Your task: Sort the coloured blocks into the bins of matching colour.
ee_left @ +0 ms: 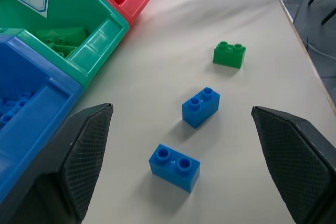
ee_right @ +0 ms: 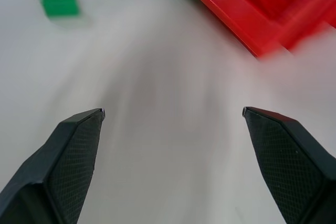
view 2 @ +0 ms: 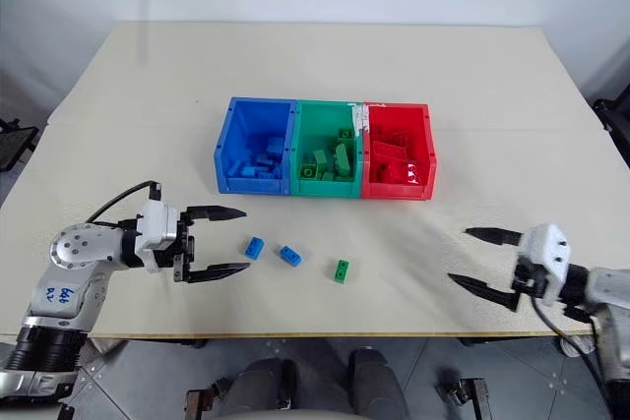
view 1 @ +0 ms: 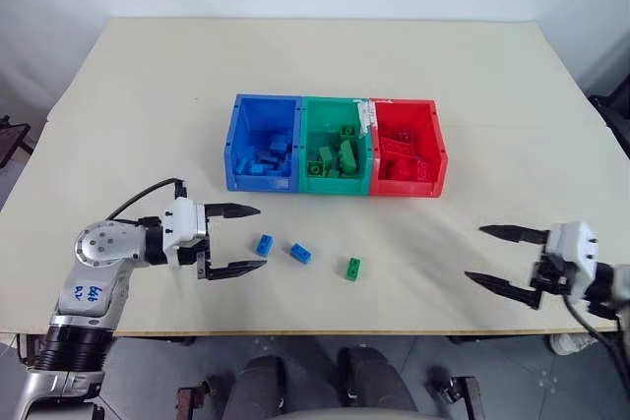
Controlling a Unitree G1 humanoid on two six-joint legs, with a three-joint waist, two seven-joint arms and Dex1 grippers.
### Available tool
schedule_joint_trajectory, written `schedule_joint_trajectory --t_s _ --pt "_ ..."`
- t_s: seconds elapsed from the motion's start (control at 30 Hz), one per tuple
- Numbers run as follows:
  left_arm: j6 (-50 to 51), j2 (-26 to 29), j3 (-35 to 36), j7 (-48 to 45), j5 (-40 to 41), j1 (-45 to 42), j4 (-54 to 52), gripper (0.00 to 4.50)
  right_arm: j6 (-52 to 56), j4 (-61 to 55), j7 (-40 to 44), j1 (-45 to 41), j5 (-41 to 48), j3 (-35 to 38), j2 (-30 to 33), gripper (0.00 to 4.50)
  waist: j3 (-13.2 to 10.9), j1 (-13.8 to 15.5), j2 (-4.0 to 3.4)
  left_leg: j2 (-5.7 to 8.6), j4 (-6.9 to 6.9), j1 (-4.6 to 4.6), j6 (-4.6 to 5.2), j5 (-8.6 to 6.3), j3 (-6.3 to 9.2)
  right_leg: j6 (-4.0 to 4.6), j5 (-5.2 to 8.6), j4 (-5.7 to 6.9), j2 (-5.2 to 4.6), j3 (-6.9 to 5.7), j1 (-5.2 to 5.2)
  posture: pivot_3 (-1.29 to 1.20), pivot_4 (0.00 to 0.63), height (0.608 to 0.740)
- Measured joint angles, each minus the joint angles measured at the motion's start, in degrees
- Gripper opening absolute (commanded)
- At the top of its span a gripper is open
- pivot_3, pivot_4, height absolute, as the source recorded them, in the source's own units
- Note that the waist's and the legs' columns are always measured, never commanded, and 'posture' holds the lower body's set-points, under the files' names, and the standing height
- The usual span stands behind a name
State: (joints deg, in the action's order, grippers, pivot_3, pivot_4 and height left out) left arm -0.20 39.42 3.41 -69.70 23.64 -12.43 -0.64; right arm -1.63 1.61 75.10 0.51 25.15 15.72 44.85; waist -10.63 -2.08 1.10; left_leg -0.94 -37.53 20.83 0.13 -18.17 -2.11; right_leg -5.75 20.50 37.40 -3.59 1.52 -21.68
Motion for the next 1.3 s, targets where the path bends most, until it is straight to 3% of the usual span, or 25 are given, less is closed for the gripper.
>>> schedule_joint_trajectory --t_s 0.3,0.57,0.87,1.13,1.3 --pt "3.88 2.41 4.13 0.71 2.47 7.41 -4.46 4.5 19.96 -11.69 -4.69 -13.07 1.19 -18.54 -3.4 4.42 -0.01 0.26 -0.01 0.0 0.03 0.3 -0.06 -0.01 0.16 0.02 0.01 -0.04 -0.11 -0.15 -0.3 0.0 0.15 0.74" --pt "4.41 2.01 7.81 4.67 3.01 15.16 -9.34 4.5 20.21 -7.8 -8.79 -17.88 -6.59 -28.09 -7.66 4.42 -0.01 0.57 -0.01 0.14 0.1 0.7 -0.2 0.06 0.15 0.02 0.01 -0.03 -0.34 -0.37 -0.68 0.0 0.15 0.74" --pt "5.34 1.85 7.88 7.1 3.29 15.38 -12.08 4.5 13.94 -6.33 -7.18 -15.44 -8.21 -31.0 -9.31 1.59 0.02 0.42 0.03 0.13 0.05 0.65 0.0 -0.01 0.13 0.02 0.01 0.03 -0.42 -0.6 -0.63 0.0 0.15 0.74" --pt "5.75 1.8 7.86 7.56 3.47 13.68 -12.06 4.5 13.53 -5.58 -9.79 -16.15 -6.52 -27.32 -10.5 1.54 0.02 0.37 0.03 0.14 0.06 0.61 -0.06 0.04 0.14 0.03 0.01 0.07 -0.47 -0.72 -0.62 0.0 0.15 0.74" --pt "7.27 -0.26 7.99 9.77 4.64 11.75 -12.11 4.5 20.2 -2.69 -16.84 -29.03 -1.27 -20.03 -15.65 1.54 0.0 -0.23 0.01 0.13 0.01 0.61 -0.12 0.08 0.14 0.04 0.0 0.28 -0.49 -0.87 -0.7 0.0 0.15 0.74"
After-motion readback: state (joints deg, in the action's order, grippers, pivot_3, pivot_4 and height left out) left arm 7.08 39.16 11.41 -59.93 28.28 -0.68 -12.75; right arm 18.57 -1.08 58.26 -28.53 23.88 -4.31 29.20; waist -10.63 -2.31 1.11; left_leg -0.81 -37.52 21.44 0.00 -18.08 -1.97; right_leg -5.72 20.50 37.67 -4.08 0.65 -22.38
